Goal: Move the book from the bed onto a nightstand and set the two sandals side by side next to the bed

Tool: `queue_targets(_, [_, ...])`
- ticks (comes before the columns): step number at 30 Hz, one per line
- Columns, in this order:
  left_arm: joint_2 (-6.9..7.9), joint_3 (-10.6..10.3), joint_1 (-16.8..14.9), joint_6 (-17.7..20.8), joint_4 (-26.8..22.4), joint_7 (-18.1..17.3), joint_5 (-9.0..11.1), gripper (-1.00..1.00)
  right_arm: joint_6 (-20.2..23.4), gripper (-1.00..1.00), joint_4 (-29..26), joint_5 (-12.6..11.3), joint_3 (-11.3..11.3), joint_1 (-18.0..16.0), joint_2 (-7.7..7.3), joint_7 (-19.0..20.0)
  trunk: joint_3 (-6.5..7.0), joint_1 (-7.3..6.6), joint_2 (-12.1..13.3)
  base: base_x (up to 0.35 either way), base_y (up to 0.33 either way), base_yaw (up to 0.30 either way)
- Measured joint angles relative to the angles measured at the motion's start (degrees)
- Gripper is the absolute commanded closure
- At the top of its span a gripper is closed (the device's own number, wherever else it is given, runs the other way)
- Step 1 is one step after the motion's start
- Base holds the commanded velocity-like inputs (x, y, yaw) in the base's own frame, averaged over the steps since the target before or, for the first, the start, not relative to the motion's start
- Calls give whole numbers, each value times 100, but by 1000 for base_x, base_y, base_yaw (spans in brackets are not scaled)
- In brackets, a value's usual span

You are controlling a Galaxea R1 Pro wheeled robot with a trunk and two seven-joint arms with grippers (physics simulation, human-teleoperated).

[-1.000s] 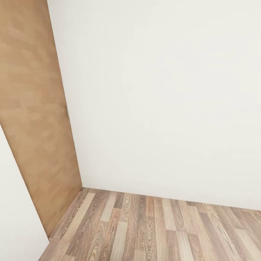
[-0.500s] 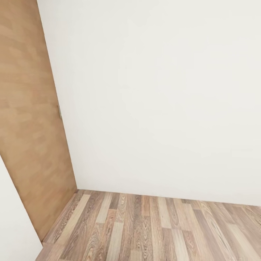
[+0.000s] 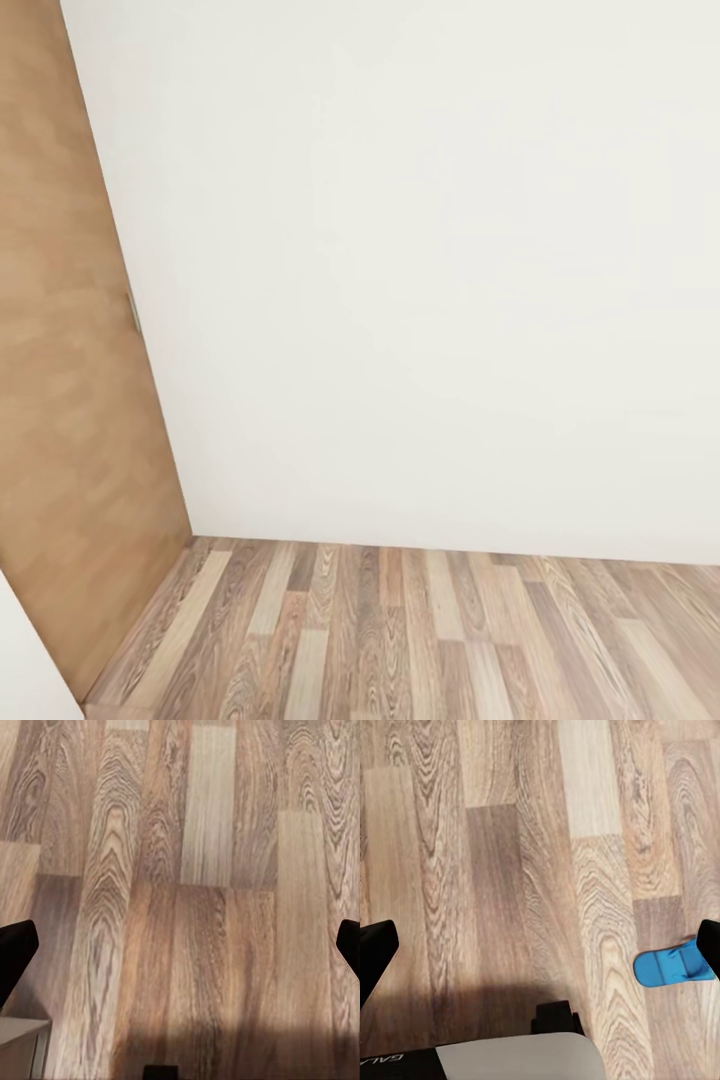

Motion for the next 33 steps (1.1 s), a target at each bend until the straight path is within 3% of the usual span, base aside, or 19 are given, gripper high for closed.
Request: queue_targets(33, [8, 1, 0, 0, -1, 0, 0, -100, 0, -100, 10, -7, 0, 0, 0, 0, 0, 0, 0, 332, 0, 0])
